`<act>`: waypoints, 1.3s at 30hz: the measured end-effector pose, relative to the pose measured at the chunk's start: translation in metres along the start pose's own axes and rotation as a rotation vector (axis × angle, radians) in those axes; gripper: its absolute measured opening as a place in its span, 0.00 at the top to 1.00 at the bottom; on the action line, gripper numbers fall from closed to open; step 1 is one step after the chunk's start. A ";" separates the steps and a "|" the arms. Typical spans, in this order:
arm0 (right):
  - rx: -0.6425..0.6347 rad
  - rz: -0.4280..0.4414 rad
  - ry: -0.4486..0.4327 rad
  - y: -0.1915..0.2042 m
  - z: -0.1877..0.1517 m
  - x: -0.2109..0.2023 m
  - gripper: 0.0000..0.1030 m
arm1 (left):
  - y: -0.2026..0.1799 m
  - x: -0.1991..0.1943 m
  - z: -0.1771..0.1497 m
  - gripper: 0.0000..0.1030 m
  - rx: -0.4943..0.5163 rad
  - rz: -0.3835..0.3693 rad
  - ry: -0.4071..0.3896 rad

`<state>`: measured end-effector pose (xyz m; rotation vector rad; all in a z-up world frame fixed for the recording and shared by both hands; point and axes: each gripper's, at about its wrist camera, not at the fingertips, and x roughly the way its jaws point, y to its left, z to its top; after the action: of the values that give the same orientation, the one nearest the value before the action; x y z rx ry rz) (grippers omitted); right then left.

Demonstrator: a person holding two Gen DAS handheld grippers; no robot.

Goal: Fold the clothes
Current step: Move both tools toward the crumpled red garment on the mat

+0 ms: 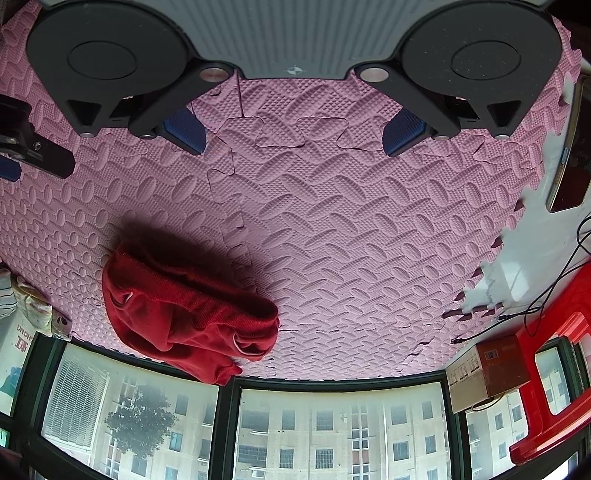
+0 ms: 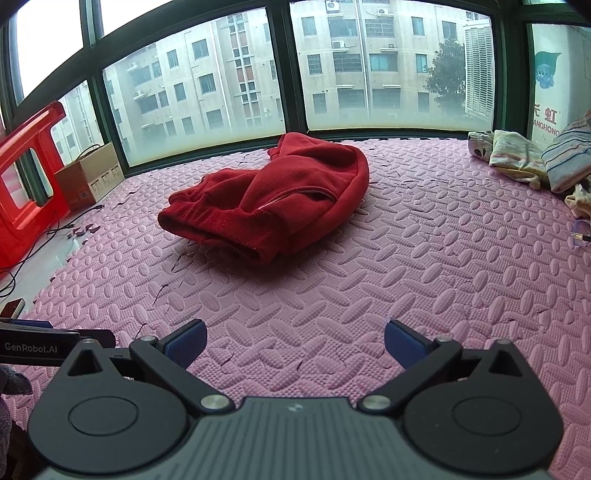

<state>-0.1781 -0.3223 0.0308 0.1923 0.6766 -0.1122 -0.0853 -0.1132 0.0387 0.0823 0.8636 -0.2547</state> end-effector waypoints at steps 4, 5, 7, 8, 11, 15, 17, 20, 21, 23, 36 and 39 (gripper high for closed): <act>-0.003 0.003 0.007 0.000 0.001 0.001 0.00 | -0.003 0.001 0.003 0.00 0.005 -0.003 0.005; -0.002 0.006 0.008 0.000 0.001 0.002 0.00 | -0.004 0.001 0.004 0.00 0.007 -0.003 0.005; -0.003 0.006 0.012 0.000 0.002 0.003 0.00 | -0.005 0.002 0.005 0.00 0.011 -0.003 0.007; -0.005 0.007 0.013 0.000 0.002 0.003 0.00 | -0.006 0.002 0.005 0.00 0.012 -0.003 0.009; -0.007 0.010 0.014 0.000 0.003 0.004 0.00 | -0.007 0.004 0.005 0.00 0.012 -0.007 0.017; -0.005 0.017 0.019 0.000 0.004 0.005 0.00 | -0.010 0.006 0.007 0.00 0.016 -0.008 0.024; -0.006 0.017 0.022 -0.001 0.004 0.007 0.00 | -0.011 0.007 0.007 0.00 0.017 -0.012 0.027; -0.005 0.017 0.024 -0.001 0.005 0.009 0.00 | -0.013 0.008 0.009 0.00 0.022 -0.016 0.029; -0.004 0.018 0.025 -0.001 0.005 0.009 0.00 | -0.013 0.009 0.009 0.00 0.025 -0.016 0.031; -0.003 0.019 0.028 -0.002 0.006 0.011 0.00 | -0.015 0.010 0.011 0.00 0.027 -0.016 0.034; -0.016 0.021 0.045 -0.001 0.011 0.020 0.00 | -0.019 0.017 0.022 0.00 0.039 -0.023 0.040; -0.016 0.018 0.043 -0.002 0.015 0.022 0.00 | -0.019 0.017 0.028 0.00 0.039 -0.028 0.035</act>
<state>-0.1520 -0.3280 0.0279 0.1853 0.7186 -0.0858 -0.0586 -0.1394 0.0443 0.1116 0.8947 -0.2973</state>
